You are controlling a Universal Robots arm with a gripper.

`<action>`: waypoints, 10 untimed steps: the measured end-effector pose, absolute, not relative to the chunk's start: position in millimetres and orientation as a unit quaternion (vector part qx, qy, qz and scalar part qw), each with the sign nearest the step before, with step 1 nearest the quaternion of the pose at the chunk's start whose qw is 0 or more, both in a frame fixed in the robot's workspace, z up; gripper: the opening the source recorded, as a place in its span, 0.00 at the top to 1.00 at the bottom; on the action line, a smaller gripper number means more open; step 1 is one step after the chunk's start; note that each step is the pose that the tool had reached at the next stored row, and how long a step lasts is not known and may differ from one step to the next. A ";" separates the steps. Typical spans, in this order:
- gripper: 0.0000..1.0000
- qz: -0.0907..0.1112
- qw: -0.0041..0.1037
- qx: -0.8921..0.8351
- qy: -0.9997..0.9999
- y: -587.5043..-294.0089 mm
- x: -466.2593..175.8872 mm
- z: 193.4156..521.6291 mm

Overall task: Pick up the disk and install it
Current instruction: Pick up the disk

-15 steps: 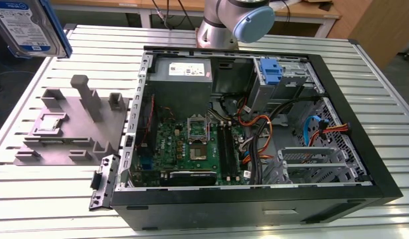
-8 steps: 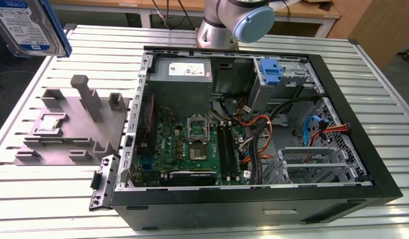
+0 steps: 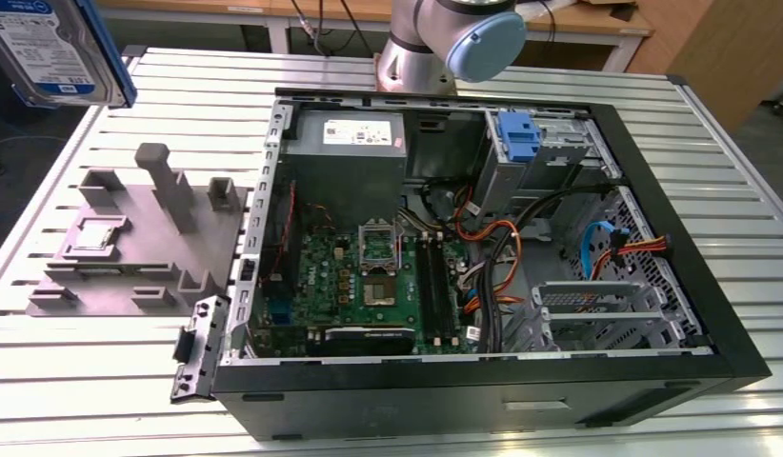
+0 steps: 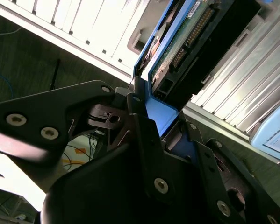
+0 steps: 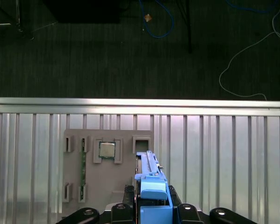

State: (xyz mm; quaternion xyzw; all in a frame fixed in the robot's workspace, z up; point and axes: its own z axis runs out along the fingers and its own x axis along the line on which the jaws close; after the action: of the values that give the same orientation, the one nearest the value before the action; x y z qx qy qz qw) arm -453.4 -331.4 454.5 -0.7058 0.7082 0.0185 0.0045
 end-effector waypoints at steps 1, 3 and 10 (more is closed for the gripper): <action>0.63 0.018 0.005 -0.706 0.708 -331.4 -453.4 454.7; 0.63 0.019 0.004 -0.706 0.708 -331.4 -453.3 455.1; 0.63 0.019 0.004 -0.706 0.708 -331.4 -453.3 455.8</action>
State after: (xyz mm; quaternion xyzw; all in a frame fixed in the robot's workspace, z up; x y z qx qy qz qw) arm -453.3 -331.4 455.8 -0.7058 0.7082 0.0185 0.0045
